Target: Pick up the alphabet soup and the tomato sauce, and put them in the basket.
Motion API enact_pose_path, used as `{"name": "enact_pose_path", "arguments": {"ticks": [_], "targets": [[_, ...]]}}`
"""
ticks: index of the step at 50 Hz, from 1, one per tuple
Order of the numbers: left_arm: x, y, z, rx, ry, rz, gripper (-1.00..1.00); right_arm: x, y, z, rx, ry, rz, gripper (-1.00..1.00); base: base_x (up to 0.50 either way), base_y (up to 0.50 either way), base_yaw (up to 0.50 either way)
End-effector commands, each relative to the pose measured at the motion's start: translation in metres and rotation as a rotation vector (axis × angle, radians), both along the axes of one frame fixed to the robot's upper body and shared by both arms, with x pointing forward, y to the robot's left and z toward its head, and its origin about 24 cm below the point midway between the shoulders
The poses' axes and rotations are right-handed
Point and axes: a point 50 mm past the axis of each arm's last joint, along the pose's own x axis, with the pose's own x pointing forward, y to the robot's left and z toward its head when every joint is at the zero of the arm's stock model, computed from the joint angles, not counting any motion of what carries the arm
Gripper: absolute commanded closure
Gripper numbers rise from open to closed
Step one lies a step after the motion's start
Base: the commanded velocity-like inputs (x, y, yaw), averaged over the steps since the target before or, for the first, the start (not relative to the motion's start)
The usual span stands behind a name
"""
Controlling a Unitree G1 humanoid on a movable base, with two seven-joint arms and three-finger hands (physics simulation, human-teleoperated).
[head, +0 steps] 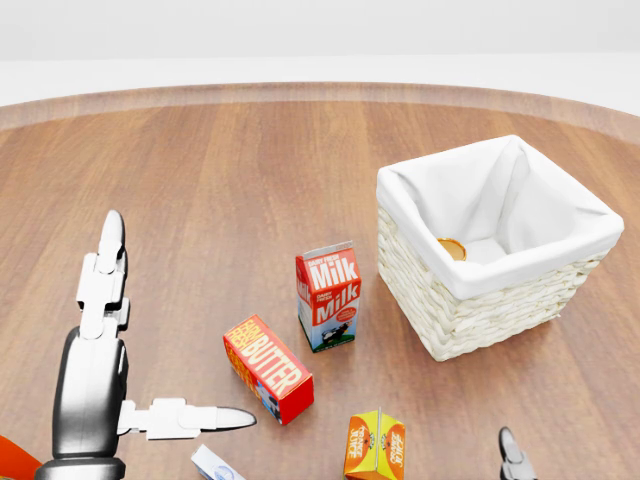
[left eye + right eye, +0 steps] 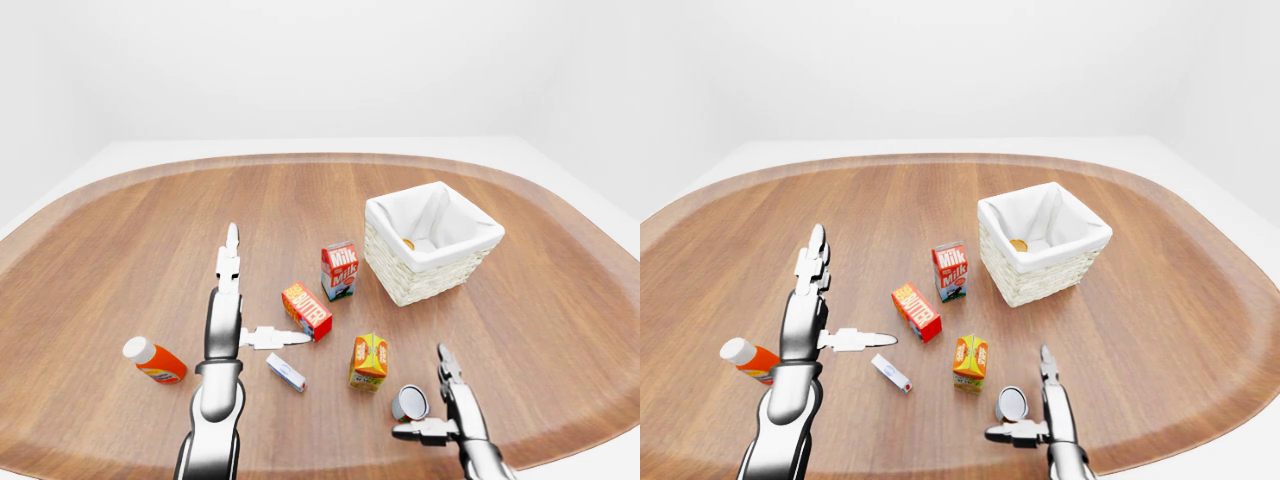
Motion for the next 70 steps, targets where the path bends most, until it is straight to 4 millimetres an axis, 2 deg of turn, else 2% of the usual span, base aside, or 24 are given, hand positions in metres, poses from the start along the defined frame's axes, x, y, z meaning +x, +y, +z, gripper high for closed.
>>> {"name": "enact_pose_path", "arguments": {"ticks": [1,70], "targets": [[-0.002,0.001,0.001,0.013,-0.006,0.007,-1.0,-0.001,0.001,-0.006,-0.015,0.029,-0.002,-1.0,0.0,0.0,0.0],[-0.002,0.001,0.001,0.014,-0.006,0.007,-1.0,0.001,0.002,-0.021,-0.088,0.095,0.008,-1.0,0.0,0.0,0.0]]}}
